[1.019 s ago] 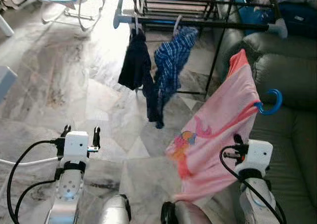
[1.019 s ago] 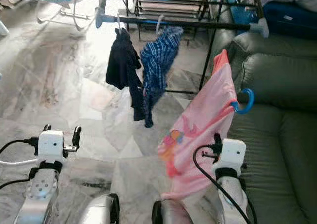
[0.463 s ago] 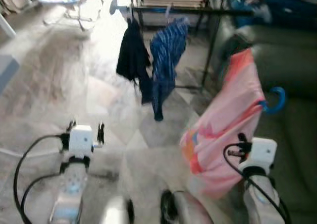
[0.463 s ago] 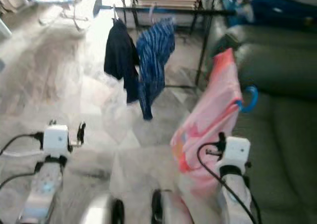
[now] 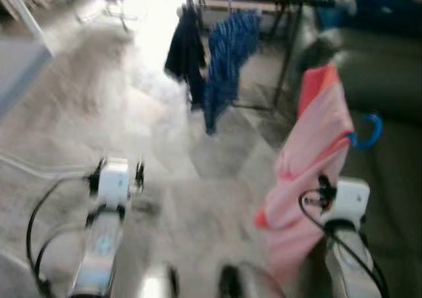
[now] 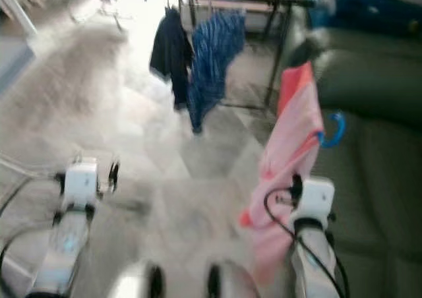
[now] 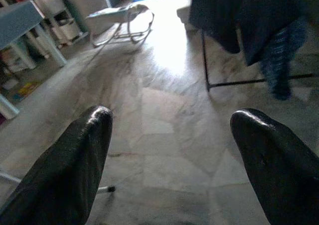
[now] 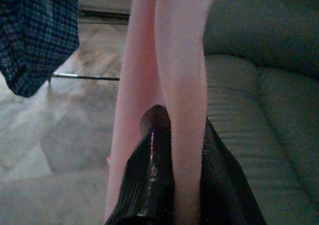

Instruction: Hang hanger

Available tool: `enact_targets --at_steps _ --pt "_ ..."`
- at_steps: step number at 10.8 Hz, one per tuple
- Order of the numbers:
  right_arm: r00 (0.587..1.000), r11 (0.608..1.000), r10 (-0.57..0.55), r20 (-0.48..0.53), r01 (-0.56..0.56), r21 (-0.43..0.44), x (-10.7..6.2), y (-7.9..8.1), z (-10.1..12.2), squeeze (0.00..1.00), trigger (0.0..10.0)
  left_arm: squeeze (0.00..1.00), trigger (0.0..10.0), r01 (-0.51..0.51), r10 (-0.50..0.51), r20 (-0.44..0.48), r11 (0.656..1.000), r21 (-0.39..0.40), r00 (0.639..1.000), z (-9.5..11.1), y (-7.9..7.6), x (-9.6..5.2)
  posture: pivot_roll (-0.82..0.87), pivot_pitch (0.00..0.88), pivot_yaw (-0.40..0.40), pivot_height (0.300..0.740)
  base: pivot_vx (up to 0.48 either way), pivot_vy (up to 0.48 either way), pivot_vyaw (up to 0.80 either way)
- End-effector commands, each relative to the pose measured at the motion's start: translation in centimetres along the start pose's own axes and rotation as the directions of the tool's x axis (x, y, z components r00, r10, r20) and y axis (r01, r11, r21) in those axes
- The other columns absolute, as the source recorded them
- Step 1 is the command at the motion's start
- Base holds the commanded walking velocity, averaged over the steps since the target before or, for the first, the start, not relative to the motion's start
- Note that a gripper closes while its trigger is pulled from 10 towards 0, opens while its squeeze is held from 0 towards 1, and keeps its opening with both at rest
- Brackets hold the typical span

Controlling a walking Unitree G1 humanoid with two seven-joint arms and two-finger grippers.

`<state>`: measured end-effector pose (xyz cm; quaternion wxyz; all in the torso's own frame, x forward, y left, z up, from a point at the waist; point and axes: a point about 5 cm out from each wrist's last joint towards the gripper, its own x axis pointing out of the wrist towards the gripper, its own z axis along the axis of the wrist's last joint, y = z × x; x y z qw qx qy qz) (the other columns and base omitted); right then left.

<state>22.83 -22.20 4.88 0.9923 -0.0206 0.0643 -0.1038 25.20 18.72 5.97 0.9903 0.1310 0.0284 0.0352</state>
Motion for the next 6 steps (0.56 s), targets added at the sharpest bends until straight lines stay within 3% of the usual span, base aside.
enact_targets --at_steps 1,4,6 --pt "0.999 1.0 -0.014 0.048 0.014 0.005 0.6 -0.4 1.3 0.0 10.0 0.0 10.0 -0.009 0.009 -0.009 1.0 0.0 1.0 -0.3 0.0 0.0 -0.04 0.144 -0.059 0.74 0.0 0.0 0.0" --pt "0.991 0.999 -0.042 0.125 0.039 0.022 0.6 -0.7 3.6 0.0 10.0 0.0 10.0 0.009 -0.009 -0.008 1.0 -0.008 1.0 -0.4 -0.9 0.9 -0.08 0.13 -0.054 0.74 0.0 0.0 0.0" --pt "0.978 0.999 0.031 0.208 -0.038 0.03 0.0 1.3 6.2 0.0 10.0 0.0 10.0 -0.004 0.004 0.03 1.0 0.01 1.0 0.2 -0.5 1.0 -0.08 0.136 -0.053 0.74 0.0 0.0 0.0"
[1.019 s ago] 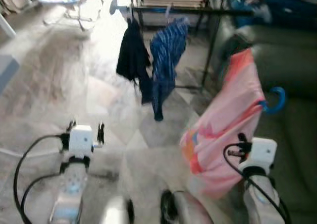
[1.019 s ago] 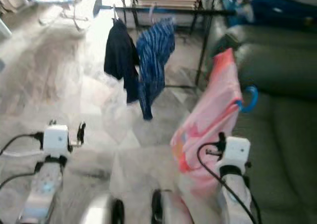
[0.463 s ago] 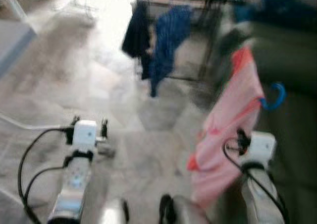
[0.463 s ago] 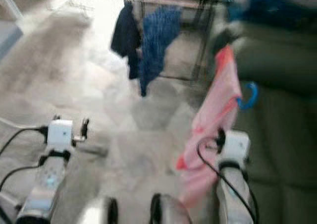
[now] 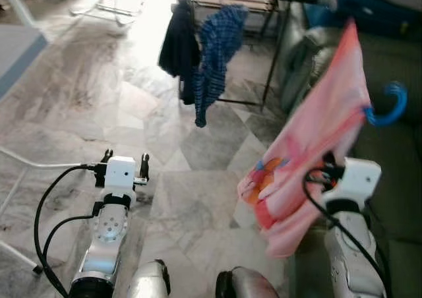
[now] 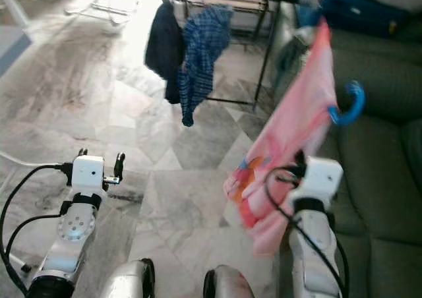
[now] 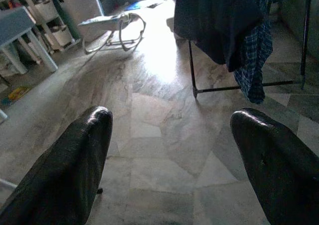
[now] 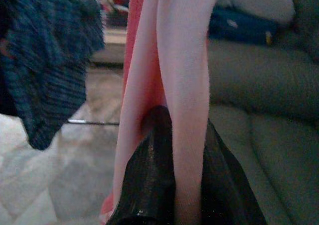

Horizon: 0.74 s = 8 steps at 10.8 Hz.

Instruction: Hang hanger

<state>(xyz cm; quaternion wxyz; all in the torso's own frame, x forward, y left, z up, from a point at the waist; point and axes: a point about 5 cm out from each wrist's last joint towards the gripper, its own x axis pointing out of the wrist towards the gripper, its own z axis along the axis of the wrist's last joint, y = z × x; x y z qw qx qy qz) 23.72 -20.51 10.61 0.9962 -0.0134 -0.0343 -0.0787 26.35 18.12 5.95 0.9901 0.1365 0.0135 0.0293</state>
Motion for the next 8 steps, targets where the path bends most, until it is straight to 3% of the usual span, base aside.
enact_targets --at_steps 1,3,4,5,6,8 --pt "0.998 0.999 0.047 0.035 -0.046 -0.028 -0.5 0.1 1.2 0.0 10.0 0.0 10.0 -0.013 0.013 0.022 0.999 0.033 1.0 0.1 0.5 -0.4 -0.07 0.145 -0.051 0.74 0.0 0.0 0.0" --pt "0.987 0.988 0.155 0.032 -0.155 -0.017 -2.4 0.9 2.2 0.0 10.0 0.0 10.0 -0.027 0.024 0.037 0.997 0.067 0.999 0.0 1.2 -1.0 -0.05 0.158 -0.034 0.74 0.0 0.0 0.0" --pt "0.984 0.984 0.178 -0.007 -0.178 -0.026 -2.8 1.1 1.3 0.0 10.0 0.0 10.0 -0.028 0.025 0.04 0.997 0.075 0.999 0.2 1.3 -0.9 -0.05 0.179 -0.033 0.74 0.0 0.0 0.0" --pt "0.985 0.985 0.17 -0.036 -0.171 -0.036 -2.5 1.1 0.3 0.0 10.0 0.0 10.0 -0.015 0.01 0.054 0.995 0.095 0.999 0.3 1.0 -1.0 -0.04 0.182 -0.029 0.74 0.0 0.0 0.0" --pt "0.988 0.989 0.15 -0.039 -0.15 -0.011 -1.7 1.0 0.2 0.0 10.0 0.0 10.0 -0.034 0.03 0.059 0.997 0.074 0.998 0.6 0.8 -0.6 -0.03 0.17 -0.034 0.74 0.0 0.0 0.8" --pt "0.987 0.987 0.159 -0.015 -0.159 0.001 -0.7 1.6 1.3 0.0 10.0 0.0 10.0 -0.022 0.017 0.072 0.998 0.063 0.997 1.0 0.3 0.2 -0.07 0.156 -0.037 0.74 0.0 0.0 0.8"
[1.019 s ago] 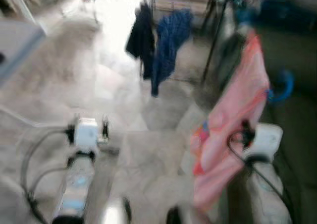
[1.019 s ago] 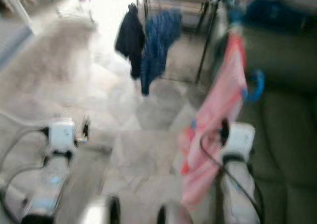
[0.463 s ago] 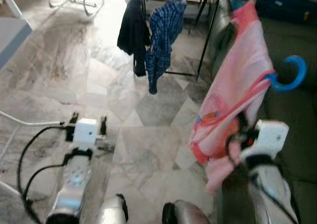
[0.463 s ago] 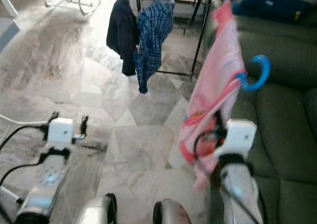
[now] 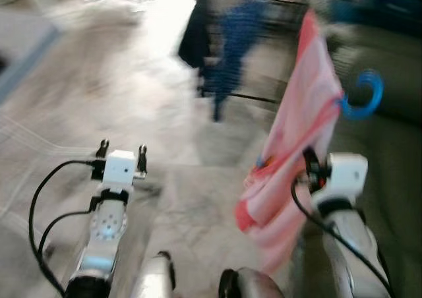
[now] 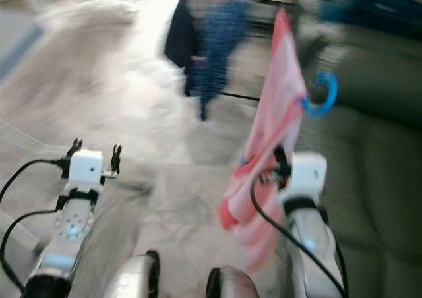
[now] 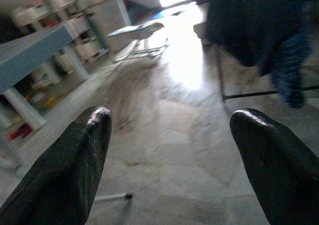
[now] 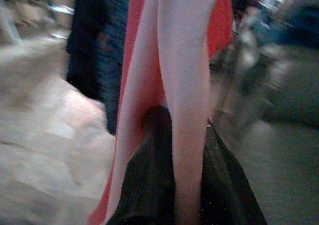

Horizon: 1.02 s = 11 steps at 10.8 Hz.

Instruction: Hang hanger

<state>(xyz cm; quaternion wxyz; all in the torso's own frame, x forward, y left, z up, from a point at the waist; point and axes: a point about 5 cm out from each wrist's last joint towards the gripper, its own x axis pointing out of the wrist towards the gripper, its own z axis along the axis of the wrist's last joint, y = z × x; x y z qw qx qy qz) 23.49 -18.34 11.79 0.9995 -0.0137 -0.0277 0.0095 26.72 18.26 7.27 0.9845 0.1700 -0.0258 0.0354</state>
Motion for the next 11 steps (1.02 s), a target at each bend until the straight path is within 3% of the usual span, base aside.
enact_targets --at_steps 1,3,6,9,11 --pt "1.0 1.0 -0.023 0.001 0.023 0.002 -0.7 -0.2 0.2 0.0 10.0 0.0 10.0 0.008 -0.008 -0.006 1.0 -0.004 1.0 -0.2 -0.3 -0.2 -0.08 0.159 -0.038 0.74 0.0 0.0 0.8" --pt "1.0 1.0 -0.01 -0.008 0.01 0.004 -0.9 0.0 -0.2 0.0 10.0 0.0 10.0 0.015 -0.015 -0.004 1.0 -0.008 1.0 0.0 -0.7 -0.5 -0.06 0.199 -0.033 0.74 0.0 0.0 0.8" --pt "0.999 0.999 0.023 -0.028 -0.022 0.025 -0.9 1.0 -0.6 0.0 10.0 0.0 10.0 -0.009 0.009 -0.048 1.0 -0.003 0.999 -1.2 -0.1 -2.7 -0.03 0.219 -0.042 0.74 0.0 0.0 0.8" --pt "0.998 1.0 0.005 -0.069 -0.004 0.011 -1.7 0.2 -1.7 0.0 10.0 0.0 10.0 -0.03 0.031 -0.076 0.999 0.014 0.997 -1.6 1.1 -2.9 -0.02 0.224 -0.045 0.74 0.0 0.0 0.8" --pt "0.996 1.0 0.022 -0.084 -0.022 0.004 -1.7 0.1 -1.8 0.0 10.0 0.0 10.0 0.0 -0.002 -0.088 1.0 -0.013 0.996 -2.0 0.2 -3.5 -0.01 0.227 -0.075 0.74 0.0 0.0 0.8"
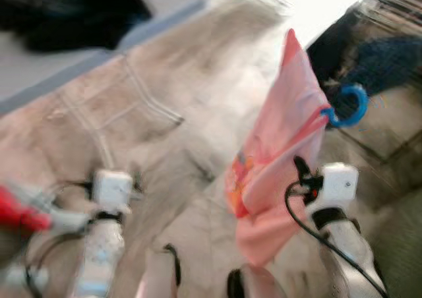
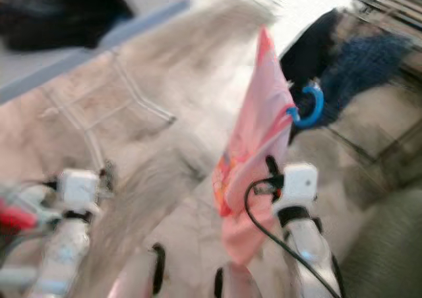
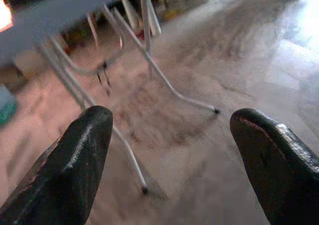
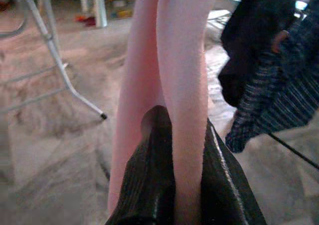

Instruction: Hang hanger

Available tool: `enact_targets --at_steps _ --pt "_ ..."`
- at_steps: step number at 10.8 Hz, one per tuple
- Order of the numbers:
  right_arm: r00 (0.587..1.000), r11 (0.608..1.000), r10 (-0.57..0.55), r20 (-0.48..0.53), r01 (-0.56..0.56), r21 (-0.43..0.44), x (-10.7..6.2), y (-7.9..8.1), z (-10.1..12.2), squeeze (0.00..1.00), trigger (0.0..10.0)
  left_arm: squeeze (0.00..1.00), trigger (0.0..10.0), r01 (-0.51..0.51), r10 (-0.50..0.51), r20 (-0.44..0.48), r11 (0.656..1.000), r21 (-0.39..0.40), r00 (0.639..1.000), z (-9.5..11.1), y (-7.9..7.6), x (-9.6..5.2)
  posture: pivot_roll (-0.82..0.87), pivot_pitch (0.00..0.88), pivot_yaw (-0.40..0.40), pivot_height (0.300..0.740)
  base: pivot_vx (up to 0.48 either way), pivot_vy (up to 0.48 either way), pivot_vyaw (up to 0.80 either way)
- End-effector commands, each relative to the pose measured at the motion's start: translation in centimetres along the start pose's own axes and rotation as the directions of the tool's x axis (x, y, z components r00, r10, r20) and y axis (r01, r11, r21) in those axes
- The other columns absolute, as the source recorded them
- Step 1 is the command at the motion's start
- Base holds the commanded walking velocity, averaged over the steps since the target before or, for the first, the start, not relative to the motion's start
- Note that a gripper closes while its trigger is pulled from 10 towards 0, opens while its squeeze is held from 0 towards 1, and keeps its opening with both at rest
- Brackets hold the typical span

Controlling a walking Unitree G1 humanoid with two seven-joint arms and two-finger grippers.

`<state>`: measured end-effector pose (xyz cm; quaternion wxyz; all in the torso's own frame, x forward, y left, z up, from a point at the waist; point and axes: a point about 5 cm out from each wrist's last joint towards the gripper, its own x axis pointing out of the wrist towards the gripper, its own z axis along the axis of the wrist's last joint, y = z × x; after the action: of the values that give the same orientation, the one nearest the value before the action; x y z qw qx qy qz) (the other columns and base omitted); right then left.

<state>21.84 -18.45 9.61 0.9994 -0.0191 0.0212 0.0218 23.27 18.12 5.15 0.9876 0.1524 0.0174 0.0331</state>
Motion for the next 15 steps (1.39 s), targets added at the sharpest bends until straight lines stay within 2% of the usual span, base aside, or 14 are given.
enact_targets --at_steps 1,5,7,10,11,12,13,15 --pt "1.0 1.0 0.004 0.008 -0.004 0.007 0.1 -0.1 0.2 0.0 10.0 0.0 10.0 -0.024 0.024 -0.003 0.999 0.023 1.0 -0.2 0.6 -0.3 0.0 0.231 -0.08 0.74 0.0 0.0 0.8" --pt "1.0 1.0 0.018 -0.011 -0.018 0.021 -0.3 0.6 -0.4 0.0 10.0 0.0 10.0 -0.017 0.017 -0.014 1.0 0.017 1.0 -0.3 0.8 -0.5 -0.01 0.252 -0.081 0.74 0.0 0.0 0.8" --pt "1.0 1.0 -0.004 0.015 0.004 0.011 0.1 0.0 0.2 0.0 10.0 0.0 10.0 -0.011 0.011 -0.004 1.0 0.002 1.0 0.1 0.1 0.0 -0.04 0.253 -0.069 0.74 0.0 0.0 0.8" --pt "1.0 1.0 -0.015 -0.004 0.015 -0.007 -0.5 -1.1 -0.3 0.0 10.0 0.0 10.0 0.026 -0.026 0.002 0.999 -0.028 1.0 0.4 -0.5 0.2 -0.04 0.244 -0.06 0.74 0.0 0.0 0.0" --pt "1.0 1.0 -0.004 -0.004 0.004 -0.009 -0.4 -0.7 -0.3 0.0 10.0 0.0 10.0 0.054 -0.053 0.027 0.998 -0.036 0.998 0.8 -0.6 0.5 -0.04 0.244 -0.059 0.74 0.0 0.0 0.0" --pt "0.997 0.998 0.067 -0.027 -0.068 -0.013 -0.6 0.2 -0.7 0.0 10.0 0.0 10.0 0.064 -0.062 0.037 0.997 -0.051 0.997 1.1 -0.5 0.7 -0.04 0.245 -0.057 0.74 0.0 0.0 0.0" --pt "0.971 0.976 0.216 -0.102 -0.217 0.008 -1.2 1.7 -1.6 0.0 10.0 0.0 10.0 0.114 -0.112 0.041 0.992 -0.047 0.993 1.2 -1.0 0.8 -0.05 0.246 -0.054 0.74 0.0 0.0 0.0" --pt "0.886 0.895 0.433 -0.167 -0.445 -0.039 -2.0 3.3 -1.8 0.0 10.0 0.0 10.0 0.296 -0.294 0.055 0.954 -0.04 0.954 1.6 -3.1 1.3 -0.07 0.252 -0.051 0.74 0.0 0.0 0.0"
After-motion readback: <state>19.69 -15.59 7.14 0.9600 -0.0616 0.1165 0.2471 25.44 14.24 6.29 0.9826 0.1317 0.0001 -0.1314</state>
